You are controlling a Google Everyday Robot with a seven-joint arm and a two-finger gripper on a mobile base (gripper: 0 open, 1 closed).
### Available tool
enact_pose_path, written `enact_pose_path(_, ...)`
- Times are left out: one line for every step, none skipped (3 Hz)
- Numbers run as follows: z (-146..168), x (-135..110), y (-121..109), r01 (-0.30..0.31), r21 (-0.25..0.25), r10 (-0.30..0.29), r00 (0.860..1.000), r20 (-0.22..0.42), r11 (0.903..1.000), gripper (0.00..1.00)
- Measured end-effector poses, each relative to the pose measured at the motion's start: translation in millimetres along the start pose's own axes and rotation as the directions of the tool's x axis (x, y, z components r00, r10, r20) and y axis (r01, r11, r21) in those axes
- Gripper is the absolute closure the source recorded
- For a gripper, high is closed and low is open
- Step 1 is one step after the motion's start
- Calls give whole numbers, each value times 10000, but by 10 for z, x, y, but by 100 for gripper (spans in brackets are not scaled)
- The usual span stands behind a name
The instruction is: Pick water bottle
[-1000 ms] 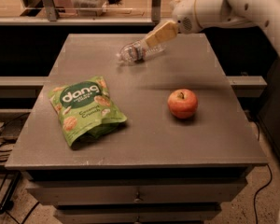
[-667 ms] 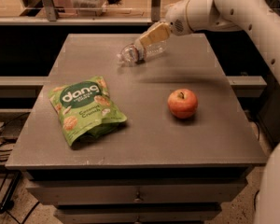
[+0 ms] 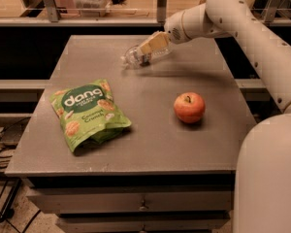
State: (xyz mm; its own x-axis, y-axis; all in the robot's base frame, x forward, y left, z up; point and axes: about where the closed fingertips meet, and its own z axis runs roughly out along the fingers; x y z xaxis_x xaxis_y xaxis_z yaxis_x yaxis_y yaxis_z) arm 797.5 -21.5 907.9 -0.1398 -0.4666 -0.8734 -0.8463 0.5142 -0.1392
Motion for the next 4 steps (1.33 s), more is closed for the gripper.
enact_pose_path(116, 196, -101, -269, 25, 270, 9987, -424, 9996, 0)
enact_pose_path(216, 361, -147, -394, -88, 386, 9958, -825, 9992, 0)
enact_pose_path(284, 504, -149, -402, -321, 363, 9928, -1140, 9987, 18)
enact_pose_path(295, 607, -155, -396, -449, 331, 9901, -1367, 9982, 41)
